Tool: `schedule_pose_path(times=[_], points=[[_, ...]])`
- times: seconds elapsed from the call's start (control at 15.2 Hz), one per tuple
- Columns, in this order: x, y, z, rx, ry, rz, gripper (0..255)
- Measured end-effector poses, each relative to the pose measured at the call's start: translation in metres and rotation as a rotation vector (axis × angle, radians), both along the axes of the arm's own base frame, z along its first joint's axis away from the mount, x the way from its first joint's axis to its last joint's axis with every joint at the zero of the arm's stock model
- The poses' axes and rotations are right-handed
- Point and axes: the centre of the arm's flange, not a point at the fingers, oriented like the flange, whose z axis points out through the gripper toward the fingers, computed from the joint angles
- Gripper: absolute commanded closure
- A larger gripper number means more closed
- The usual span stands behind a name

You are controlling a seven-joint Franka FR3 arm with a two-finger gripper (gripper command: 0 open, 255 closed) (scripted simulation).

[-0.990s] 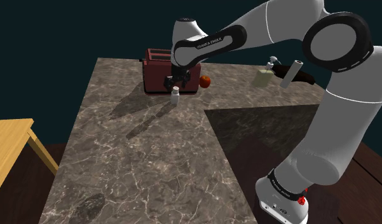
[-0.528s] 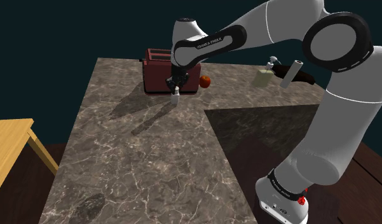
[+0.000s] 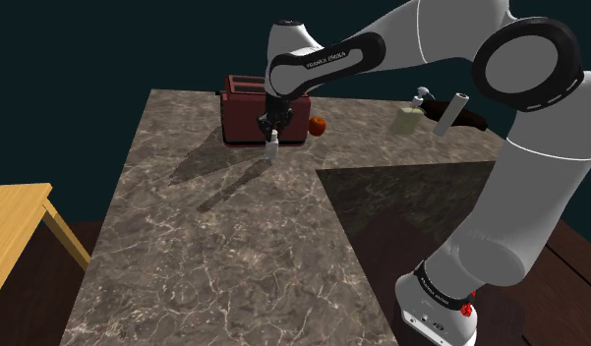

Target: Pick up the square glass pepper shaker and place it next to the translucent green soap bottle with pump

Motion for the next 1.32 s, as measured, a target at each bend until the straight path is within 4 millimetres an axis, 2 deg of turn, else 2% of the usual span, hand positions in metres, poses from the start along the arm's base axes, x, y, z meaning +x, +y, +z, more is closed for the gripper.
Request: schedule_pose_path(times=[1.32], points=[[0.0,0.001,0.105,0.0,0.0,0.0,255]])
